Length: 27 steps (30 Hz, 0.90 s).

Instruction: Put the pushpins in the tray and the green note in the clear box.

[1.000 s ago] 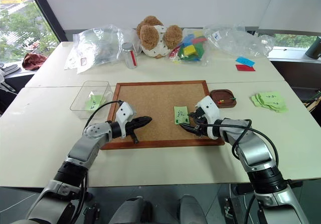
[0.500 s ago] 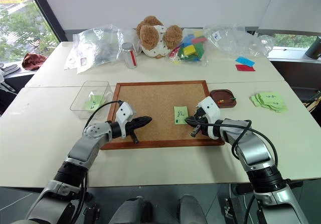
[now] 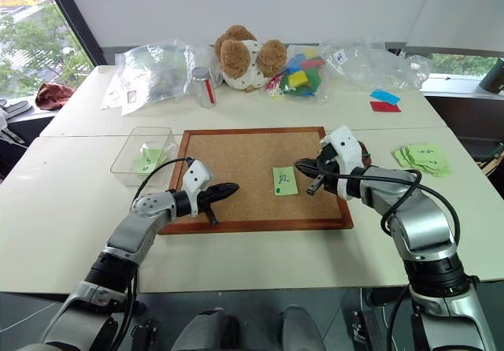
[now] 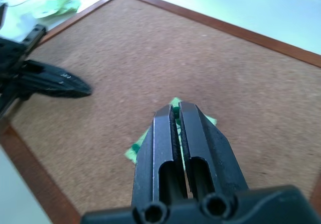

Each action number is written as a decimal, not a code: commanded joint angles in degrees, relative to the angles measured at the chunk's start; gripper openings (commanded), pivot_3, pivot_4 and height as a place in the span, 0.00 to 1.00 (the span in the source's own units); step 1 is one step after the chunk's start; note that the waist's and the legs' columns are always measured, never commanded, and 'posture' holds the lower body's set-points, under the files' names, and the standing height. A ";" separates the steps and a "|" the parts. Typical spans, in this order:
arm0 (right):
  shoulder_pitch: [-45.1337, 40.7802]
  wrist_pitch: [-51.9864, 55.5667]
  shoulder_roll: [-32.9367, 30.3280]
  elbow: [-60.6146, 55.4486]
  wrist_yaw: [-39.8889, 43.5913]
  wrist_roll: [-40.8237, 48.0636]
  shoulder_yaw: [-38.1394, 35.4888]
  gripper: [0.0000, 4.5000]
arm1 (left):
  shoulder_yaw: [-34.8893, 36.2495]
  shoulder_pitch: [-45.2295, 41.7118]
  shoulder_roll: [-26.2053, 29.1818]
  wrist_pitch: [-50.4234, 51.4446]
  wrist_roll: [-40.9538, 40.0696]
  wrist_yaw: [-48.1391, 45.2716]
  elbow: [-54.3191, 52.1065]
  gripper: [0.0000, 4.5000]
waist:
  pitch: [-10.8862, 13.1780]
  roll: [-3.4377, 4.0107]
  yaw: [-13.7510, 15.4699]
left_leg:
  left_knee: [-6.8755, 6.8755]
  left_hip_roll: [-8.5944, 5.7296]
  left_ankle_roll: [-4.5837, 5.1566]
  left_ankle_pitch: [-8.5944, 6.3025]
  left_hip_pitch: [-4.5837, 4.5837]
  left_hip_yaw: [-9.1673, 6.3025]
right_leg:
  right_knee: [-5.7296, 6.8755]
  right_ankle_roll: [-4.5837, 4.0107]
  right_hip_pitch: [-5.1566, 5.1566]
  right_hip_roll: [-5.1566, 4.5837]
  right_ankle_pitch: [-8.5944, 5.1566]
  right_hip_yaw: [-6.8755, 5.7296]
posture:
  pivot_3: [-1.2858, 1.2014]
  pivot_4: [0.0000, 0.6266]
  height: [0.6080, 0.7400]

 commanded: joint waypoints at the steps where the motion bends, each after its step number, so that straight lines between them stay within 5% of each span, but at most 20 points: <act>1: -4.84 -1.35 0.03 5.28 -4.29 -1.22 -4.60 0.01 | -1.87 1.83 0.28 1.45 1.91 -0.48 3.20 0.00 | 0.00 0.00 -0.03 | 0.01 0.00 0.00 0.00 0.00 0.00 | 0.00 0.00 0.00 0.00 0.00 0.00 | 0.52 0.24 1.00; 7: -15.83 -8.53 -0.50 30.20 -10.63 -5.83 -7.40 0.01 | -2.01 1.87 0.38 1.28 2.03 -0.77 3.10 0.00 | -0.01 0.03 0.03 | 0.00 0.00 -0.01 0.00 0.00 0.01 | 0.00 0.00 0.00 0.00 0.00 -0.02 | 0.52 0.24 1.00; 14: -22.43 -14.27 -0.52 49.12 -8.93 -9.32 -4.98 0.01 | -1.77 2.40 0.71 1.23 2.13 -0.45 2.59 0.00 | -0.01 0.04 -0.10 | -0.04 0.00 -0.01 0.01 -0.01 0.02 | -0.01 0.00 -0.02 0.00 0.00 -0.02 | 0.52 0.24 1.00; 27: -22.61 -18.82 1.09 58.91 -5.30 -10.69 -3.95 0.01 | -1.30 2.95 0.44 2.66 1.34 -0.19 1.12 0.00 | -0.01 0.07 -0.21 | -0.04 0.00 -0.02 0.01 -0.01 0.03 | -0.01 0.00 -0.02 0.00 0.00 -0.01 | 0.52 0.24 1.00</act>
